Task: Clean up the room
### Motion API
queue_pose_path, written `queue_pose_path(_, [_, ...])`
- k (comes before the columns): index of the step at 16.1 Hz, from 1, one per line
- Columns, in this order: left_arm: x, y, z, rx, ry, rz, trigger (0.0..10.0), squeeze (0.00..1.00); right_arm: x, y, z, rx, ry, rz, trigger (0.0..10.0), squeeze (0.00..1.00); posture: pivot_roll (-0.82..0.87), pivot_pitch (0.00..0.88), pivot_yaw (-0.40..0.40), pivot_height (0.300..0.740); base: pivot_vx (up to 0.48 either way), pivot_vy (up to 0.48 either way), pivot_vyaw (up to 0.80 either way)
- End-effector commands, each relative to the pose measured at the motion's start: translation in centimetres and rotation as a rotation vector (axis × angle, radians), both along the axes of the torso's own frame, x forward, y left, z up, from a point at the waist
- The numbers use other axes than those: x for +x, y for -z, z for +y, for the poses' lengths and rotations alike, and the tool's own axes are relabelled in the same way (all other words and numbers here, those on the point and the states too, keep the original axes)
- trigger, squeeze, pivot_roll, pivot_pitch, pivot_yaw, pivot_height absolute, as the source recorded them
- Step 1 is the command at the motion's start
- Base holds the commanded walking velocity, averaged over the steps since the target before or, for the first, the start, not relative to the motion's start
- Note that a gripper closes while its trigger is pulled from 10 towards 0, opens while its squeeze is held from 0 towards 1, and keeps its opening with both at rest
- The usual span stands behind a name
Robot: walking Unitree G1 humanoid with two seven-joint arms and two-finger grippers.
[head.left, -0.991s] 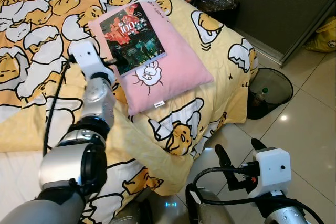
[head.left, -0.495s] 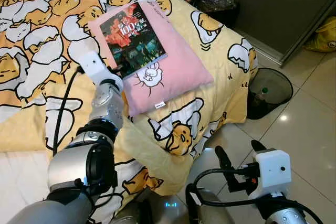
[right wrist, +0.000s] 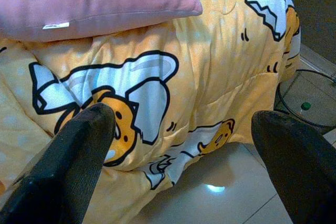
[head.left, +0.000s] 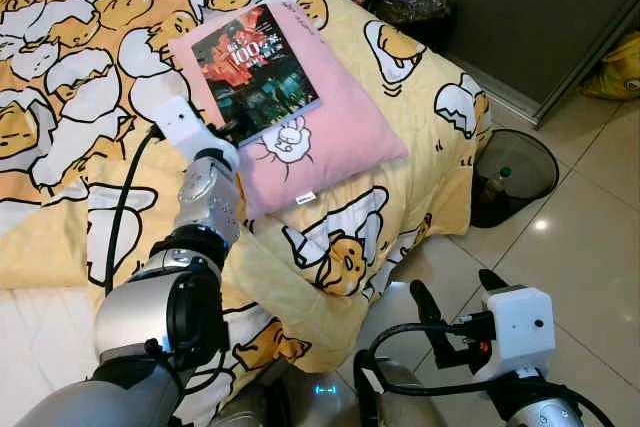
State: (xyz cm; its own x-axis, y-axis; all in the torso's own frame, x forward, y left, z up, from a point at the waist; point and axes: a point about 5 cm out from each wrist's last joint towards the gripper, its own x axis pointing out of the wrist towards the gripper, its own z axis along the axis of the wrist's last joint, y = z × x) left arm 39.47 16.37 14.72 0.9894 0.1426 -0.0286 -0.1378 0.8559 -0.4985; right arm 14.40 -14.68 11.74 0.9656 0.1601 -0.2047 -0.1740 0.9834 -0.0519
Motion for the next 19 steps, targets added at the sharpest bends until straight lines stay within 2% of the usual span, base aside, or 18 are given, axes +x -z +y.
queue_pose_path(1, [0.2, -0.1, -0.5, -0.037, 0.032, -0.002, 10.0, 0.0, -0.1, 0.2, -0.1, 0.002, -0.001, 0.014, 10.0, 0.0, -0.4, 0.228, 0.033, 0.74, 0.0, 0.0, 0.0])
queue_pose_path(5, [0.1, 0.2, -1.6, -0.038, 0.087, 0.014, 10.0, 0.0, 0.0, 0.2, 0.0, 0.0, -0.005, 0.012, 10.0, 0.0, -0.4, 0.227, 0.033, 0.74, 0.0, 0.0, 0.0])
queue_pose_path(6, [-0.1, 1.0, -1.9, -0.041, 0.101, 0.048, 10.0, 0.0, 0.0, 0.2, 0.0, -0.001, -0.005, 0.013, 10.0, 0.0, -0.4, 0.227, 0.033, 0.74, 0.0, 0.0, 0.0])
queue_pose_path(8, [-0.3, 1.7, -2.8, -0.09, 0.145, 0.076, 10.0, 0.0, 0.0, 0.2, 0.0, -0.001, -0.006, 0.014, 10.0, 0.0, -0.41, 0.228, 0.034, 0.74, 0.0, 0.0, 0.0])
queue_pose_path(9, [-0.2, 1.5, -3.5, -0.107, 0.178, 0.063, 9.6, 0.0, 0.0, 0.2, 0.0, -0.002, -0.005, 0.013, 10.0, 0.0, -0.41, 0.228, 0.033, 0.74, 0.0, 0.0, 0.0])
queue_pose_path(10, [-0.2, 1.3, -3.7, -0.111, 0.189, 0.054, 5.5, 0.0, 0.0, 0.2, 0.0, -0.002, -0.004, 0.013, 10.0, 0.0, -0.41, 0.228, 0.033, 0.74, 0.0, 0.0, 0.0])
queue_pose_path(11, [0.0, 0.9, -4.0, -0.121, 0.202, 0.038, 0.0, 0.0, 0.0, 0.2, 0.0, -0.002, -0.004, 0.013, 10.0, 0.0, -0.41, 0.229, 0.033, 0.74, 0.0, 0.0, 0.0])
queue_pose_path(16, [0.2, 0.5, -4.2, -0.202, 0.238, 0.018, 0.0, 0.0, 0.1, 0.3, 0.0, -0.001, -0.003, 0.014, 10.0, 0.0, -0.4, 0.23, 0.037, 0.74, 0.0, 0.0, 0.0])
queue_pose_path(17, [0.2, 0.4, -4.1, -0.202, 0.238, 0.014, 0.0, 0.0, 0.1, 0.3, 0.1, -0.001, -0.004, 0.014, 10.0, 0.0, -0.4, 0.23, 0.037, 0.74, 0.0, 0.0, 0.0])
queue_pose_path(19, [0.3, 0.1, -3.7, -0.127, 0.249, -0.012, 0.0, 0.0, 0.1, 0.4, 0.1, -0.001, -0.003, 0.015, 10.0, 0.0, -0.4, 0.229, 0.038, 0.74, 0.0, 0.0, 0.0])
